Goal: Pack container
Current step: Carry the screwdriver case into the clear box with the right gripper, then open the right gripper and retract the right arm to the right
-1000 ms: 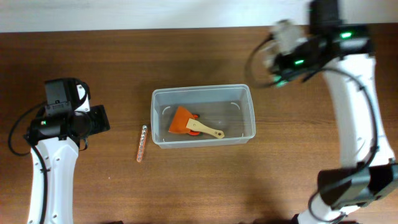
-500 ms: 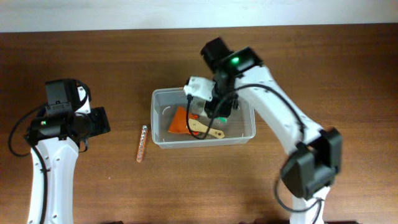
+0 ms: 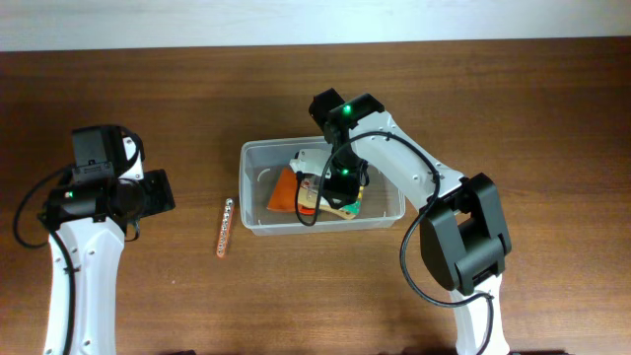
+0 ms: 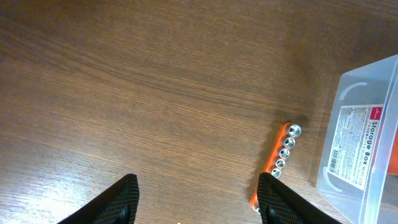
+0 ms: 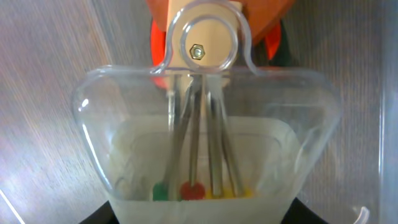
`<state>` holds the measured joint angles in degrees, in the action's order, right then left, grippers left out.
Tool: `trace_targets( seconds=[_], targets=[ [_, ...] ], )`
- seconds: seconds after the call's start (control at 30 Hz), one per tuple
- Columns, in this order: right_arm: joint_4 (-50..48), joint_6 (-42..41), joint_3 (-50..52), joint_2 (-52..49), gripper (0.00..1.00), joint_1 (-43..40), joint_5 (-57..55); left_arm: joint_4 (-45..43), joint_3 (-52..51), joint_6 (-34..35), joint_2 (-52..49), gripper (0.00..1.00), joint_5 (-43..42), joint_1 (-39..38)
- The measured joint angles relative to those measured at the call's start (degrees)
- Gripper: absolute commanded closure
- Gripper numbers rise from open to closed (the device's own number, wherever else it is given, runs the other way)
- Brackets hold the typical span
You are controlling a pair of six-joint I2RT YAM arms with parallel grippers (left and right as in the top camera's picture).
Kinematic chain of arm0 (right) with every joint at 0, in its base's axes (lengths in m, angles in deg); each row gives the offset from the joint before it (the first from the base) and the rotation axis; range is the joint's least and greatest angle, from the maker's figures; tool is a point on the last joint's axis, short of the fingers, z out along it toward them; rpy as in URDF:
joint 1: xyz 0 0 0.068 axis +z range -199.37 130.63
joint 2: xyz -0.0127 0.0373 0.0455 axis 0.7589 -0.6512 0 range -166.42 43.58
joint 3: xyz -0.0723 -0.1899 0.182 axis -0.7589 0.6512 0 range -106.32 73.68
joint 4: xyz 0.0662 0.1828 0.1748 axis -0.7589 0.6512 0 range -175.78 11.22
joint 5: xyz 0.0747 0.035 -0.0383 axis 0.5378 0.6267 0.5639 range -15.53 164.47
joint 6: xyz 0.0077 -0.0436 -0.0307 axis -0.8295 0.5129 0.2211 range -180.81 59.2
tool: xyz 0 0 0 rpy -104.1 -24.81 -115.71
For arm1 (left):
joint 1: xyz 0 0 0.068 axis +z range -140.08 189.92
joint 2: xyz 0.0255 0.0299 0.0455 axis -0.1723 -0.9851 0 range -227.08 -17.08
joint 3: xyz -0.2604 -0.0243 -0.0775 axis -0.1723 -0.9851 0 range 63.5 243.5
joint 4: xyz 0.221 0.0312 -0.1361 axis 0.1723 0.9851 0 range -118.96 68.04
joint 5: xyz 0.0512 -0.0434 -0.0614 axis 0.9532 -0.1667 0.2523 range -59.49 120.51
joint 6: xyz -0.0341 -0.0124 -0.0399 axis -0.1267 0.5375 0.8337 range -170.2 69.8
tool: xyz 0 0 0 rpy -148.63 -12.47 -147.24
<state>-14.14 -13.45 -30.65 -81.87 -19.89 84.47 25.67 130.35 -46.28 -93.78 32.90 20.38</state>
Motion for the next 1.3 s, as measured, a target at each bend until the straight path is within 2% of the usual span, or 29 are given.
trace_targets(
  seconds=[0.13, 0.3, 0.57, 0.67, 0.73, 0.77, 0.83, 0.93, 1.07, 1.1, 1.13, 1.3],
  targets=[
    [-0.2, 0.4, 0.0, 0.0, 0.31, 0.0, 0.0, 0.0, 0.0, 0.0, 0.0, 0.37, 0.0, 0.0],
    [-0.1, 0.4, 0.0, 0.0, 0.28, 0.0, 0.0, 0.0, 0.0, 0.0, 0.0, 0.37, 0.0, 0.0],
    [1.8, -0.2, -0.1, 0.0, 0.19, 0.0, 0.0, 0.0, 0.0, 0.0, 0.0, 0.37, 0.0, 0.0],
    [3.7, -2.3, -1.6, 0.2, 0.14, 0.0, -2.0, -0.1, 0.0, -1.2, 0.0, 0.37, 0.0, -0.1],
    [4.1, -5.4, -4.1, 1.7, 0.02, -0.3, -5.5, -0.6, 0.0, -2.8, 0.0, 0.36, -0.4, -0.5],
    [4.1, -7.3, -5.3, 3.1, 0.01, -0.5, -7.3, -0.7, 0.0, -3.6, 0.0, 0.33, -0.8, -0.9],
    [4.4, -11.7, -8.3, 6.9, 0.01, -1.3, -10.4, -0.8, 0.0, -5.2, 0.0, 0.32, -1.8, -2.4],
    [5.7, -18.8, -12.8, 15.8, 0.01, -5.1, -13.4, -0.9, 0.0, -7.4, 0.0, 0.30, -2.8, -6.5],
    [9.2, -29.0, -16.5, 30.9, 0.01, -16.7, -15.1, -0.5, 0.0, -10.2, 0.0, 0.13, -3.5, -13.9],
    [10.1, -30.5, -16.8, 33.3, 0.01, -19.5, -15.0, -0.1, 0.0, -10.6, 0.0, 0.04, -3.5, -15.4],
    [11.5, -32.0, -17.0, 35.7, 0.01, -22.5, -14.7, 0.2, 0.0, -10.9, 0.0, 0.00, -3.7, -16.2],
    [15.5, -36.5, -16.5, 41.5, 0.01, -33.9, -9.1, 1.7, 0.0, -10.1, 0.0, 0.01, -3.7, -17.2]
  ],
)
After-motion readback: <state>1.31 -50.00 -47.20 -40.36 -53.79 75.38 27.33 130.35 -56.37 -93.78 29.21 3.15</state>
